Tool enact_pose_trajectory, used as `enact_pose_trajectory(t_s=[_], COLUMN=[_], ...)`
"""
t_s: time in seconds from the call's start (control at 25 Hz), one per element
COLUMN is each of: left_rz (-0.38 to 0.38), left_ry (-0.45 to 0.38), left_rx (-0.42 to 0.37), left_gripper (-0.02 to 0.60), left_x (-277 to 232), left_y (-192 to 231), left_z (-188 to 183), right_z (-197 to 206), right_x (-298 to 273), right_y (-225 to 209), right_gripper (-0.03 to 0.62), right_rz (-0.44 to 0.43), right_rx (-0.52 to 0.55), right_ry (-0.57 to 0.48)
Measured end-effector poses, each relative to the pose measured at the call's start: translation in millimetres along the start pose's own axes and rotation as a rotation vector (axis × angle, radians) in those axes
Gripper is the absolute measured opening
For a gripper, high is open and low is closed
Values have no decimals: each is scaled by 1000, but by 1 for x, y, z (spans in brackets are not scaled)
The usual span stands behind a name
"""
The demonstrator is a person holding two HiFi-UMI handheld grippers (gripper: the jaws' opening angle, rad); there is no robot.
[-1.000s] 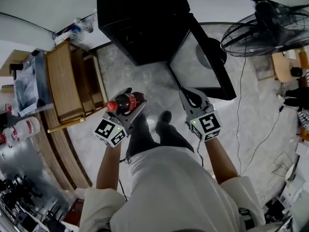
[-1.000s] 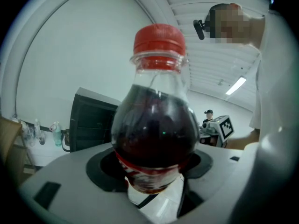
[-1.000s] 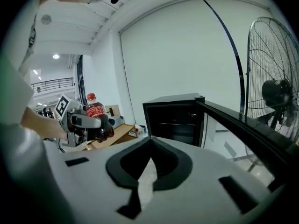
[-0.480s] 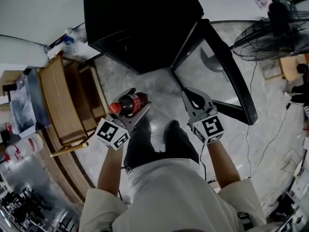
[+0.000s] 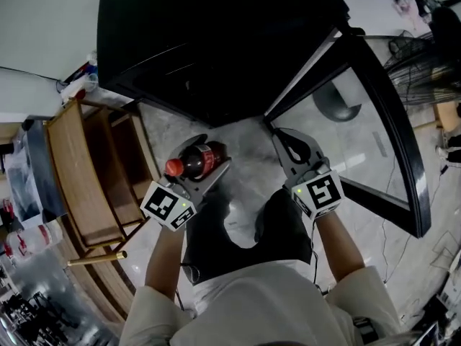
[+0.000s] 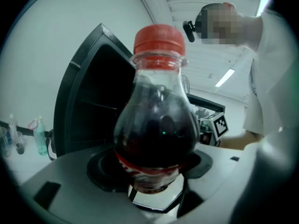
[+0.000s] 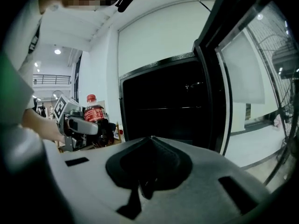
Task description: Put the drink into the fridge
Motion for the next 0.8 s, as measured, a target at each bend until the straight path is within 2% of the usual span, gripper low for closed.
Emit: enact_pose_trajectory(t_s=[0.2,0.52,0.8], left_rz=[14,72,32], left_ry=[-24,-35,-74], left_rx=[-32,-154,-213], left_gripper=[295,295,295], left_x=[-28,-67,-92], left_y=[41,77,101], left_z=[46,119,152], right_z=[37,102,149], right_x=[-58,-132,-155], right_y=[-16,-31,-31], right_gripper=[-3,-3,-2], right_rz=[18,7,37], right_rx=[58,163,211], right_ry=[29,-102,-132])
Point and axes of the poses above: the fingertips, and each gripper's own axes: x backward along the fingers, y to its left, z out of its underside, the point moved 5 cm from there along x, backward along the fingers, and after that the axes turned 13 degrees about y, right-handed, at the moved point
